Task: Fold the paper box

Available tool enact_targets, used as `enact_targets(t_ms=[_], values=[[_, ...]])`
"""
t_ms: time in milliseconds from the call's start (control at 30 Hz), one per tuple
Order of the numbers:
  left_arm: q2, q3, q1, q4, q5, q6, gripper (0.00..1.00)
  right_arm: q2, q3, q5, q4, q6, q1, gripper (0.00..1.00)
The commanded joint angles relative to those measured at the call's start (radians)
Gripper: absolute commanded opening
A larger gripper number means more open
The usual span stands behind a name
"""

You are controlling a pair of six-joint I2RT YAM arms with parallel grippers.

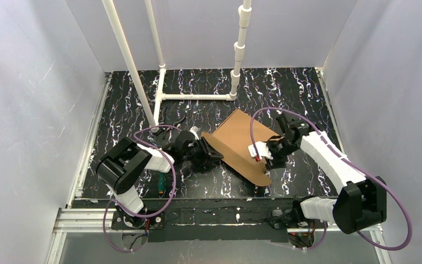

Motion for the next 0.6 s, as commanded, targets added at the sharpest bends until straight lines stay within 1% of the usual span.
enact_targets(t_ms=[0,33,133,200,267,333,400,467,500,567], values=[[-0.007,-0.005,0.011,0.021,0.021,0.006,0.26,-0.035,0.11,-0.11,0.016,0.197,-0.007,0.65],[-0.009,-0.007,0.012,0.022,0.023,0.009,0.27,-0.037,0.117,-0.122,0.052,0.263,-0.007,0.67],[-0.009,-0.005,0.013,0.025,0.022,0.015,0.28,-0.036,0.092,-0.171,0.203,0.554,-0.006,0.76],[0.004,0.003,0.013,0.024,0.024,0.012,0.28,-0.029,0.071,-0.196,0.276,0.698,-0.004,0.81],[0.017,0.008,0.013,0.024,0.018,0.0,0.27,-0.02,0.057,-0.165,0.369,0.846,-0.004,0.83],[0.027,0.006,0.013,0.024,-0.001,-0.01,0.27,-0.007,0.052,-0.088,0.421,0.928,-0.004,0.84],[0.039,0.012,0.013,0.024,-0.009,-0.018,0.26,0.01,0.048,-0.006,0.47,0.977,-0.005,0.84],[0.053,0.024,0.013,0.025,-0.004,-0.022,0.27,0.03,0.047,0.084,0.527,1.061,-0.013,0.86],[0.06,0.03,0.013,0.027,0.001,-0.025,0.27,0.042,0.053,0.098,0.54,1.087,-0.029,0.87],[0.07,0.038,0.012,0.036,0.008,-0.025,0.28,0.073,0.065,0.06,0.572,1.138,-0.102,0.87]])
